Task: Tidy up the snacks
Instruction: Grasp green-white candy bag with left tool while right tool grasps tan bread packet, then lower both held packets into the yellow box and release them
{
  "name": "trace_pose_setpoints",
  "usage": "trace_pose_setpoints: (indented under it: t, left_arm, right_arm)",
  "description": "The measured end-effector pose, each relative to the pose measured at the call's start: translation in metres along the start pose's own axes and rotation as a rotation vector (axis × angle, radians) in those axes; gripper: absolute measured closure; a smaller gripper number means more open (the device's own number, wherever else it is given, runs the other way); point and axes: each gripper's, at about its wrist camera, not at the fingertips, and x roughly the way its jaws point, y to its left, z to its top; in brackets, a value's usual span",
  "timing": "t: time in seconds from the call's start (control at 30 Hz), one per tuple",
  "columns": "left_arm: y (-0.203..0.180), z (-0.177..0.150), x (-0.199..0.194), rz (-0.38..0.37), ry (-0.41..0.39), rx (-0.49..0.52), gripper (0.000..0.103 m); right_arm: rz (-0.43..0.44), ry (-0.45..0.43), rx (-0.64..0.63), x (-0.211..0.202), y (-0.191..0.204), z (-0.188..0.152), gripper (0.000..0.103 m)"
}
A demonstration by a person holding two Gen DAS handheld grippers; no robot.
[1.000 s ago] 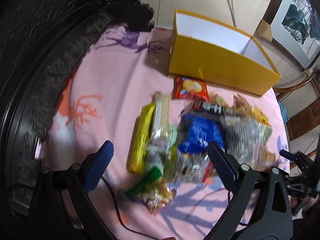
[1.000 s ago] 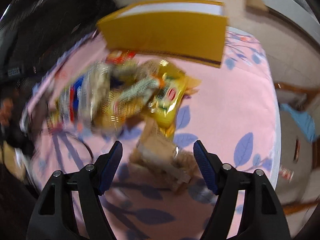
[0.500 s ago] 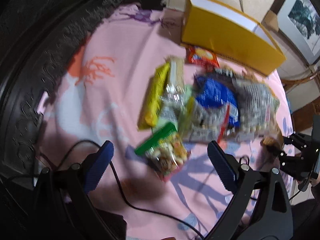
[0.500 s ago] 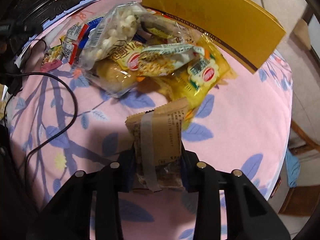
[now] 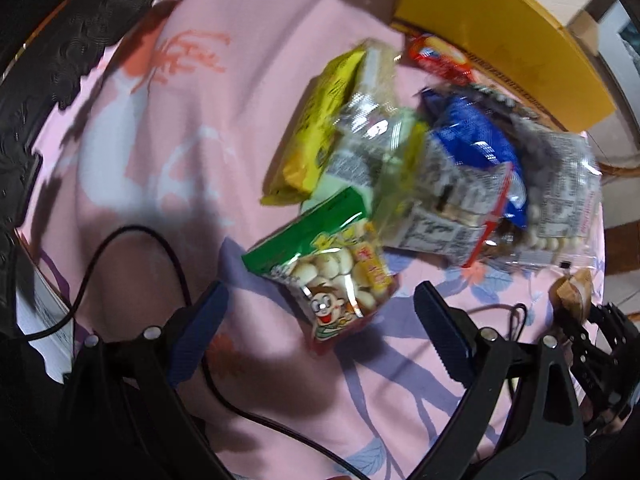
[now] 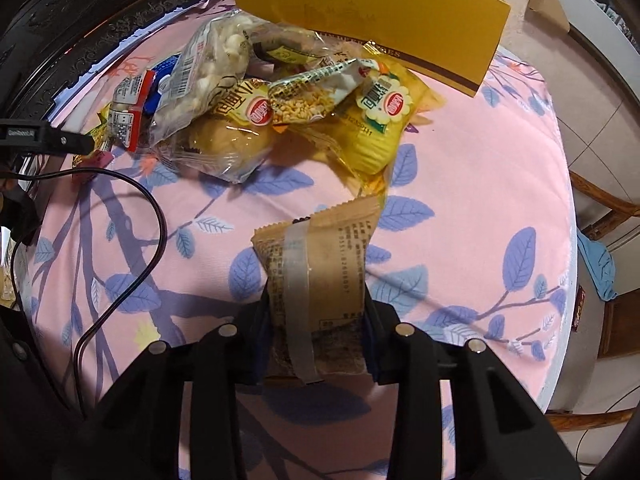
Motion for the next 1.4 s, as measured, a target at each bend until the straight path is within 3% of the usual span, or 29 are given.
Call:
trace_pose_setpoints:
  t: [0.1, 0.23, 0.3, 0.4, 0.67, 0.93, 1.4]
  left_arm:
    - [0.006, 0.001, 0.011, -0.012, 0.018, -0.042, 0.013]
    - [-0.003, 0.002, 0.013, 0.039, -0.017, 0.018, 0.02]
    - [-0.005, 0.001, 0.011, 0.043, -0.029, 0.03, 0.032]
    - [-0.001, -0.003, 0.006, 0.026, -0.047, 0.02, 0.042]
    - [0.006, -0.011, -0.02, -0.057, -0.115, 0.005, 0.053]
    - [-0.024, -0.01, -0.061, -0.09, -0.244, 0.117, 0.053]
    - [-0.039, 0.005, -0.093, -0.13, -0.321, 0.186, 0.053]
  right_arm:
    - [-0.005, -0.004, 0.001, -0.001, 0.002, -0.003, 0.065]
    - [-0.007, -0.006, 0.0, 0.001, -0.002, 0.001, 0.065]
    - [-0.01, -0.009, -0.004, 0.001, -0.001, 0.001, 0.066]
    - [-0.013, -0.016, 0.001, 0.0, -0.002, 0.0, 0.066]
    - [-0.02, -0.019, -0.001, 0.0, -0.002, -0.001, 0.066]
    - [-0.019, -0.02, 0.003, -0.001, -0.001, 0.0, 0.066]
    - [-0.014, -0.078, 0.062, -0.027, -0.013, 0.004, 0.067]
